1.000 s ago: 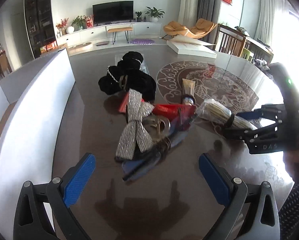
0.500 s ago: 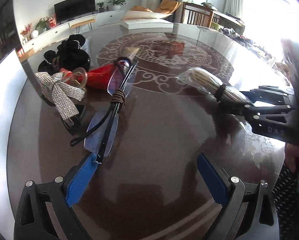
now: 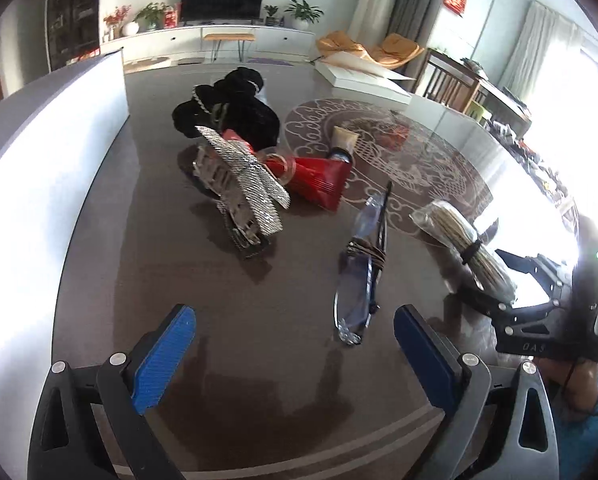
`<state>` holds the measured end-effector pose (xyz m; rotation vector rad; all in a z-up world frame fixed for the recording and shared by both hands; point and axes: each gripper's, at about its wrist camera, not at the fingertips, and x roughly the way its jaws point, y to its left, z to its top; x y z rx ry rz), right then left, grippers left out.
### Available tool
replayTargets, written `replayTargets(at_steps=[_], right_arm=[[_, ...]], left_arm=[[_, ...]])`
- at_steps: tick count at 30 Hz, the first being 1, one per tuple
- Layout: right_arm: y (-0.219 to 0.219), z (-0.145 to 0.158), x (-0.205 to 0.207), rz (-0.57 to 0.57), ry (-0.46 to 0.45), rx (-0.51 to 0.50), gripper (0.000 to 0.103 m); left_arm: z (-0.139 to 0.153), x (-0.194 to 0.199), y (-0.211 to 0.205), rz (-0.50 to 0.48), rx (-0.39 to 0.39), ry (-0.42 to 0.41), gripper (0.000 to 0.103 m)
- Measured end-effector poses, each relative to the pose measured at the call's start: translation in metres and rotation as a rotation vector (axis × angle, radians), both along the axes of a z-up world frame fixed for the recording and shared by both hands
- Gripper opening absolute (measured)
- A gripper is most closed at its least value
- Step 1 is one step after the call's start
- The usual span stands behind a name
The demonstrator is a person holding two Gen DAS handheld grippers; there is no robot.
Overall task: Organize objects
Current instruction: 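Grasp the rhinestone bow hair clip with the left gripper while the right gripper lifts the swabs, then carry the swabs and bow clip into the bin and open both grippers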
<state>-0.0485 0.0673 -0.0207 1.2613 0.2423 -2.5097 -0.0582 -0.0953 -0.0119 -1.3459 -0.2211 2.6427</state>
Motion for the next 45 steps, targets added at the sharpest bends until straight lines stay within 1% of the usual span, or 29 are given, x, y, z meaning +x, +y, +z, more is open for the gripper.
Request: replayTargets(at_steps=[3,5,7,9,12,13,14,15,16,17,18,19,21,23,26,27,28,29,30,32,34,35,37,38,41,43,45], right_arm=[[0.000,0.000,0.000,-0.007,0.001,0.002,0.095],[0.001,-0.001,0.000,-0.008,0.001,0.001,0.095],[0.001,0.000,0.000,-0.009,0.001,0.001,0.095],[0.001,-0.001,-0.001,-0.010,0.000,0.001,0.096],[0.002,-0.001,-0.001,-0.011,0.000,0.001,0.096],[0.002,-0.001,-0.001,-0.011,0.000,0.001,0.096],[0.002,-0.001,-0.001,-0.011,0.000,0.001,0.096],[0.002,-0.001,-0.001,-0.011,0.000,0.001,0.096],[0.002,-0.001,-0.001,-0.011,0.000,0.000,0.096],[0.002,0.000,-0.001,-0.010,0.000,0.000,0.096],[0.002,-0.001,0.000,-0.010,-0.001,0.000,0.096],[0.002,-0.001,0.000,-0.009,-0.002,0.000,0.097],[0.000,-0.002,-0.001,-0.001,-0.011,0.002,0.103],[-0.001,-0.002,-0.001,0.004,-0.025,0.009,0.103],[-0.006,0.002,-0.014,0.006,-0.096,0.009,0.103],[-0.008,0.004,-0.020,0.023,-0.121,-0.013,0.099],[-0.011,0.007,-0.025,0.036,-0.135,-0.018,0.090],[-0.015,0.010,-0.029,0.043,-0.126,0.017,0.053],[-0.020,0.013,-0.032,0.055,-0.112,0.055,0.029],[-0.019,0.017,-0.036,0.067,-0.147,0.023,0.029],[-0.012,0.023,-0.032,0.057,-0.150,-0.008,0.029],[-0.006,0.026,-0.030,0.044,-0.160,-0.047,0.029],[0.009,0.035,-0.026,0.011,-0.190,-0.179,0.029],[0.013,0.041,-0.022,0.003,-0.193,-0.218,0.029],[0.017,0.061,-0.016,0.003,-0.201,-0.313,0.029],[0.010,0.076,-0.013,0.017,-0.199,-0.351,0.029],[-0.008,0.095,-0.010,0.050,-0.192,-0.387,0.029]], left_arm=[[0.007,-0.011,-0.015,0.050,0.050,0.024,0.101],[0.010,-0.023,-0.020,0.064,0.054,0.036,0.101],[0.010,-0.041,-0.020,0.067,0.048,0.032,0.101],[0.007,-0.064,-0.018,0.075,0.028,0.014,0.101],[-0.008,-0.099,-0.013,0.103,-0.051,-0.038,0.101],[-0.016,-0.109,-0.014,0.110,-0.077,-0.053,0.098],[-0.021,-0.114,-0.016,0.111,-0.092,-0.060,0.077],[-0.022,-0.114,-0.016,0.117,-0.125,-0.036,0.071],[-0.020,-0.111,-0.016,0.114,-0.145,-0.018,0.060],[-0.020,-0.107,-0.017,0.112,-0.139,-0.012,0.058],[-0.018,-0.101,-0.020,0.110,-0.128,-0.002,0.058],[-0.017,-0.092,-0.021,0.105,-0.136,0.009,0.057],[-0.015,-0.074,-0.021,0.094,-0.164,0.019,0.056],[-0.013,-0.054,-0.026,0.089,-0.145,0.021,0.056],[-0.008,-0.026,-0.030,0.080,-0.104,0.019,0.056],[-0.007,-0.019,-0.031,0.077,-0.093,0.019,0.056],[-0.006,-0.012,-0.031,0.074,-0.082,0.019,0.056],[-0.004,-0.007,-0.032,0.070,-0.070,0.021,0.056],[-0.001,-0.002,-0.032,0.068,-0.058,0.026,0.056],[0.009,0.007,-0.033,0.060,-0.032,0.047,0.056],[0.022,0.017,-0.034,0.049,-0.020,0.077,0.056],[0.029,0.022,-0.035,0.044,-0.014,0.091,0.056],[0.043,0.029,-0.038,0.039,0.002,0.113,0.056],[0.049,0.033,-0.041,0.039,0.012,0.120,0.056],[0.067,0.043,-0.058,0.049,0.037,0.137,0.056],[0.079,0.051,-0.077,0.068,0.044,0.145,0.056],[0.089,0.060,-0.102,0.102,0.043,0.149,0.056]])
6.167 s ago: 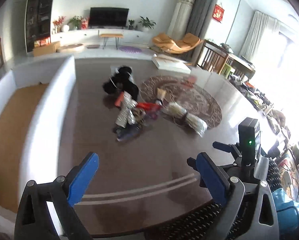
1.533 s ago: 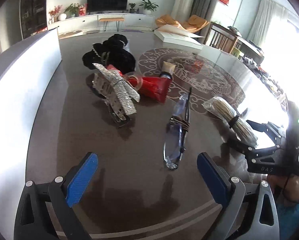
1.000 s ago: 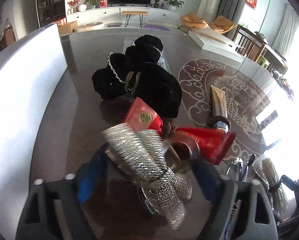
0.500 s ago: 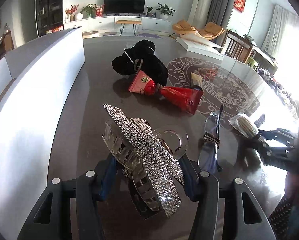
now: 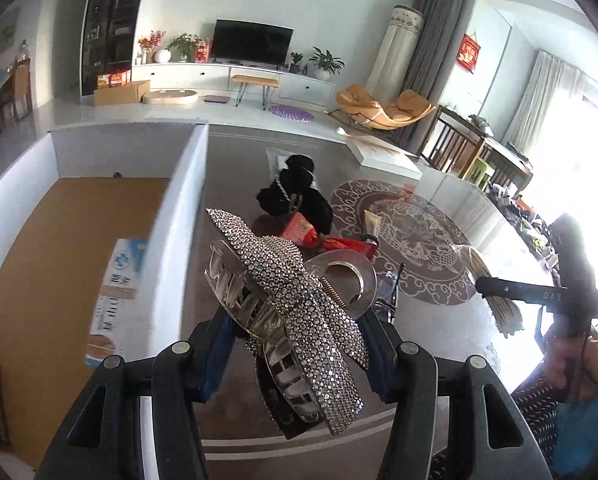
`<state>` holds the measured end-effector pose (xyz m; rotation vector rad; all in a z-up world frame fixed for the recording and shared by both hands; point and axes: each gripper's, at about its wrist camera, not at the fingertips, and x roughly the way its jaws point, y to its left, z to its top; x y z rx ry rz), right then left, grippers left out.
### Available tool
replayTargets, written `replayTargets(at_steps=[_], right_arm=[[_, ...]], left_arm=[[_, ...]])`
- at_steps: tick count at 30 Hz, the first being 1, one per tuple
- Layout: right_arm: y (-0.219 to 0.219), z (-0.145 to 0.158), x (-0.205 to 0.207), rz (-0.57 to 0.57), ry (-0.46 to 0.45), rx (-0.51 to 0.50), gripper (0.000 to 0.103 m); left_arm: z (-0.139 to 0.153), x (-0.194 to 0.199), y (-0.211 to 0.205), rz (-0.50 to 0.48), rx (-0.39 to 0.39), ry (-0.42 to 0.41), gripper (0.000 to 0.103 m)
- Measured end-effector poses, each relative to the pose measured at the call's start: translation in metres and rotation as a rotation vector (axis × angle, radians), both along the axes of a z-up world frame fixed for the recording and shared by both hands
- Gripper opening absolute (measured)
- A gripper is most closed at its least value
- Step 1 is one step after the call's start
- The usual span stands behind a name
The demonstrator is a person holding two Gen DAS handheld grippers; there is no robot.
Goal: Organize objects
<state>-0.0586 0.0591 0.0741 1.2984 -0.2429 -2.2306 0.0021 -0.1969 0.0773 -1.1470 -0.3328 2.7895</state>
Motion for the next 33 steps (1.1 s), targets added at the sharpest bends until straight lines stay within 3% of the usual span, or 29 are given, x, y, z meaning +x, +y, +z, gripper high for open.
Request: replayTargets(at_steps=[4,8,12,14,16,17,19,21,22,25,29,33], right_arm=[[-0.058,0.038,0.008,0.097,0.031,-0.097,0.029],[-0.155,0.070,0.013,0.256,0.046,-0.179,0.029],[-0.261,0.079,0.020,0.390,0.057,-0.183,0.029],[-0.308,0.073,0.022,0.415,0.044,-0.183,0.030],[-0.345,0.055,0.023,0.450,-0.016,-0.140,0.042],[-0.357,0.045,0.024,0.457,-0.061,-0.110,0.059],[-0.354,0.036,0.030,0.450,-0.078,-0.119,0.069],[-0.334,0.038,0.035,0.420,0.014,-0.084,0.085],[-0.320,0.038,0.034,0.387,0.062,-0.050,0.088],[-0.270,0.032,0.024,0.288,0.122,-0.018,0.090],[-0.191,0.013,0.022,0.143,0.203,0.100,0.092],[-0.120,-0.014,0.015,0.030,0.221,0.211,0.092]], left_arm=[[0.017,0.023,-0.063,0.119,-0.073,0.002,0.056],[0.017,0.043,-0.125,0.249,-0.122,-0.041,0.056],[0.000,0.050,-0.162,0.310,-0.177,-0.109,0.056],[-0.015,0.047,-0.170,0.328,-0.202,-0.188,0.057],[-0.033,0.046,-0.176,0.395,-0.243,-0.258,0.061],[-0.037,0.049,-0.179,0.432,-0.264,-0.276,0.069],[-0.038,0.062,-0.185,0.508,-0.264,-0.256,0.073],[-0.032,0.074,-0.186,0.552,-0.247,-0.197,0.082],[-0.028,0.079,-0.185,0.559,-0.236,-0.166,0.087],[-0.018,0.083,-0.170,0.548,-0.212,-0.101,0.087],[0.000,0.073,-0.129,0.440,-0.166,-0.004,0.087],[0.018,0.051,-0.063,0.242,-0.101,0.062,0.087]])
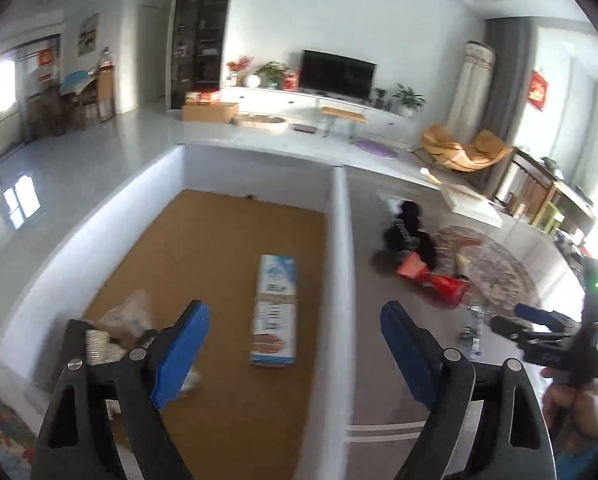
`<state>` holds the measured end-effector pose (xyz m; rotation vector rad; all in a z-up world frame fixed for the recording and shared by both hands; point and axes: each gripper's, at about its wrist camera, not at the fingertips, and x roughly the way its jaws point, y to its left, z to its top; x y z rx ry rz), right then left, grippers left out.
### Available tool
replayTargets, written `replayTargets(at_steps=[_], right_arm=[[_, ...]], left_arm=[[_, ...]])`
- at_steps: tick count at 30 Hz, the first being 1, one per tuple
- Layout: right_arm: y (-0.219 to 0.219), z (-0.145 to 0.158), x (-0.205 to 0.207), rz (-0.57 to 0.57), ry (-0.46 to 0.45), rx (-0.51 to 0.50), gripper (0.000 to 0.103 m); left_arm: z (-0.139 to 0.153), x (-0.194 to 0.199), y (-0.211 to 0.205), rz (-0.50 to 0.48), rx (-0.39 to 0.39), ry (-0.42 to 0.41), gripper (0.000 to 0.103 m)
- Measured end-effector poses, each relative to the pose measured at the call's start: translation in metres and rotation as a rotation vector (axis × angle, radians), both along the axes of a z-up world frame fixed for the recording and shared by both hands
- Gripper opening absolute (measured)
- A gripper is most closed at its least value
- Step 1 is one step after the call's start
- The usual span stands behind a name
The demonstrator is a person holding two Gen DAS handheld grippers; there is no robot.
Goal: Organize objects
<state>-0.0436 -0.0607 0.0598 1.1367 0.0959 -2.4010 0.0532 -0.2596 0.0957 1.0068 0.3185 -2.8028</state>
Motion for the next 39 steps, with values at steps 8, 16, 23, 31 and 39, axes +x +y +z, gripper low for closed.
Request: replayTargets(at_steps=[8,16,23,31,39], right_arm=[[0.131,-0.061,0.009,-0.267,-0.102,0.015,0.092],[0.098,-0.049,0.012,-0.186,-0.188,-0.153,0.093],[-0.014,-0.069,-0.013,-0.108,-0.247,0.017,0.103],[-0.005,-0.069,-0.001,-0.102,-0.065,0.145,0.036],[0.093,-0.067,-0.013,-0.297,-0.024,0.167,0.032]], left_arm=[[-0.040,-0.046,0.127,-0.314,0.127,-0.091,0.089],[-0.081,-0.029,0.148,-0.308,0.088,-0.188,0.089],[-0.072,-0.009,0.127,-0.245,0.008,-0.171,0.089],[-0.086,-0.009,0.132,-0.271,0.005,-0.203,0.089],[-0.103,-0.042,0.157,-0.313,-0.010,-0.214,0.089]])
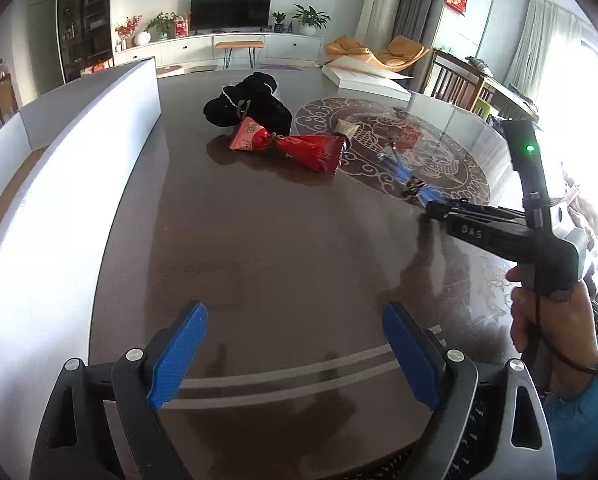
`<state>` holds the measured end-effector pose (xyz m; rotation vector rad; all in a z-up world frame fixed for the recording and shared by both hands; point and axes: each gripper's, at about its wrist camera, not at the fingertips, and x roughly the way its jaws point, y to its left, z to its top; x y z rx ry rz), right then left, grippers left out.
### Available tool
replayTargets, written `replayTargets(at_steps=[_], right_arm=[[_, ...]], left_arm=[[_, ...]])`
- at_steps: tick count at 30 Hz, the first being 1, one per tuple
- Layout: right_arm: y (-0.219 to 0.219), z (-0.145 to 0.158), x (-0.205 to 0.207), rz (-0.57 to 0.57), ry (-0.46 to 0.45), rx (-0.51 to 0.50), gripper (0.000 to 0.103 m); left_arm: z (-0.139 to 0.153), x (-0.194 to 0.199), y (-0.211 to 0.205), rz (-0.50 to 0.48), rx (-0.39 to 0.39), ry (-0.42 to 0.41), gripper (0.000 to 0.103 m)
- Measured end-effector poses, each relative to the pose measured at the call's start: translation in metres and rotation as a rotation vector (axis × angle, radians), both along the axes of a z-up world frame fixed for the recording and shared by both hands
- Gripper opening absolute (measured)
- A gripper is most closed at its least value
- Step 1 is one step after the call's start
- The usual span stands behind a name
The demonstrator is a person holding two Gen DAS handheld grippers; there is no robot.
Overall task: Organize objects
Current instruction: 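Move the right gripper down toward the glasses on the table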
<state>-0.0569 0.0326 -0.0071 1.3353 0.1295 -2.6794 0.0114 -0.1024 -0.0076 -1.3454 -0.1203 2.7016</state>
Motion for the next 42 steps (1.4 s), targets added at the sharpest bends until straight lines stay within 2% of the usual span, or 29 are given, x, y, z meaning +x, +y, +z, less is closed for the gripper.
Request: replayTargets(at_steps=[2,4,6,7,9,12,15,17,22,42], right_arm=[[0.021,-0.003,-0.011,-0.019,0.010,0.001,0.033],[0.039,-0.003,-0.019,-0.022,0.012,-0.010,0.045],[0.049,-0.006,-0.022,-0.032,0.002,-0.008,0.086],[0.054,-0.008,-0.022,-0.045,-0.004,-0.018,0.089],[0.062,-0.005,-0.020,-0.051,0.012,-0.071,0.090],[0.062,-0.008,-0.021,-0.043,0.000,-0.074,0.094],[0.058,-0.009,-0.022,-0.030,-0.008,-0.057,0.099],[0.055,-0.011,-0.022,-0.024,-0.014,-0.041,0.101],[0.047,-0.015,-0.024,-0.018,-0.023,-0.001,0.103],[0.047,-0.016,-0.024,-0.017,-0.024,-0.001,0.103]], left_arm=[[-0.007,-0.013,0.002,0.005,0.001,-0.010,0.089],[-0.015,-0.027,0.004,0.014,-0.007,-0.024,0.089],[-0.021,-0.038,0.006,0.015,-0.026,-0.033,0.089],[-0.024,-0.045,0.007,0.016,-0.045,-0.034,0.089],[-0.030,-0.054,0.010,0.019,-0.088,-0.044,0.089],[-0.035,-0.066,0.015,0.013,-0.138,-0.043,0.090],[-0.035,-0.071,0.015,0.016,-0.136,-0.033,0.091],[-0.037,-0.072,0.015,0.029,-0.139,-0.027,0.103],[-0.037,-0.074,0.013,0.043,-0.133,-0.024,0.103],[-0.038,-0.075,0.012,0.044,-0.133,-0.024,0.103]])
